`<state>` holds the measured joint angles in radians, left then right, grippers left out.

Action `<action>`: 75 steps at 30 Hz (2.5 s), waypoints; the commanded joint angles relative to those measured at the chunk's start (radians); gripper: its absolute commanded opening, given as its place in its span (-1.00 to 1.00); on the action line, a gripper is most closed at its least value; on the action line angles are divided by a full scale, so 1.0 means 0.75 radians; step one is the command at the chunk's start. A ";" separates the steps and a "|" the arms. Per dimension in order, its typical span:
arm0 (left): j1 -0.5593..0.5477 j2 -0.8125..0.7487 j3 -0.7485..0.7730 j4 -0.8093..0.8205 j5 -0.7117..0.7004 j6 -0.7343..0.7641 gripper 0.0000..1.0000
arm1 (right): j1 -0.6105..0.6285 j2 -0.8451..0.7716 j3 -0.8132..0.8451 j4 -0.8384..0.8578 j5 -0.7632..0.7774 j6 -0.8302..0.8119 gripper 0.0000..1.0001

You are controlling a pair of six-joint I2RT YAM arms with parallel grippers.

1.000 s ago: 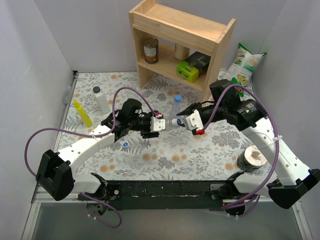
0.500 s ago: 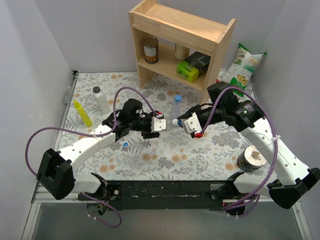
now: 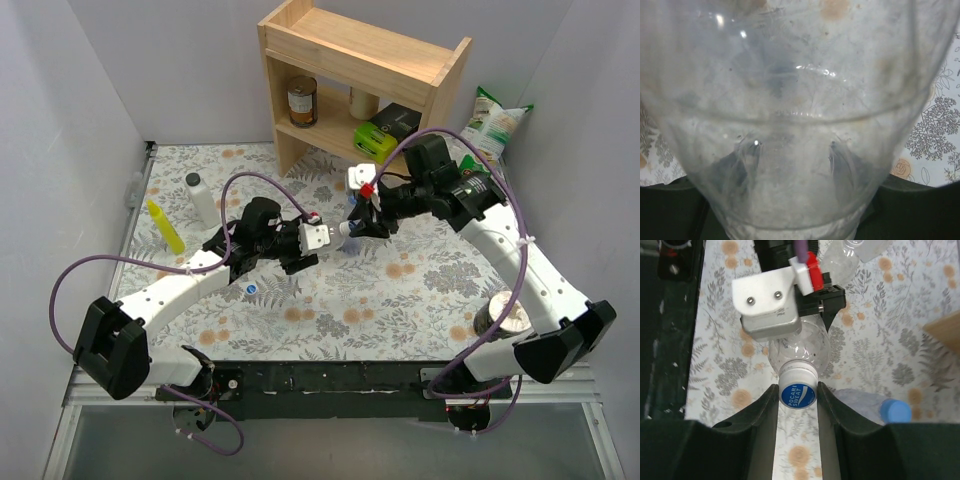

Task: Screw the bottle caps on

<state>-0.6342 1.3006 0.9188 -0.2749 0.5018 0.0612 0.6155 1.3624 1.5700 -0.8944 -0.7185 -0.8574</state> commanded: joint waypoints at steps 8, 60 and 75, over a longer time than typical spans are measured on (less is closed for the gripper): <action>-0.020 -0.080 -0.026 0.278 0.000 -0.280 -1.00 | -0.009 -0.051 -0.113 0.356 -0.161 0.589 -0.17; 0.023 -0.041 -0.070 -0.114 -0.037 -0.932 0.96 | -0.608 -0.086 -0.269 -0.037 0.160 0.110 -0.97; 0.050 -0.006 -0.084 -0.067 0.036 -1.057 0.96 | -0.653 -0.029 -0.396 0.190 0.334 0.184 -0.83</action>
<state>-0.6037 1.3014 0.8341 -0.3489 0.5007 -0.7258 0.1265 1.3418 1.2995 -0.8135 -0.4973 -0.7517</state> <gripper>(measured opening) 0.981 0.396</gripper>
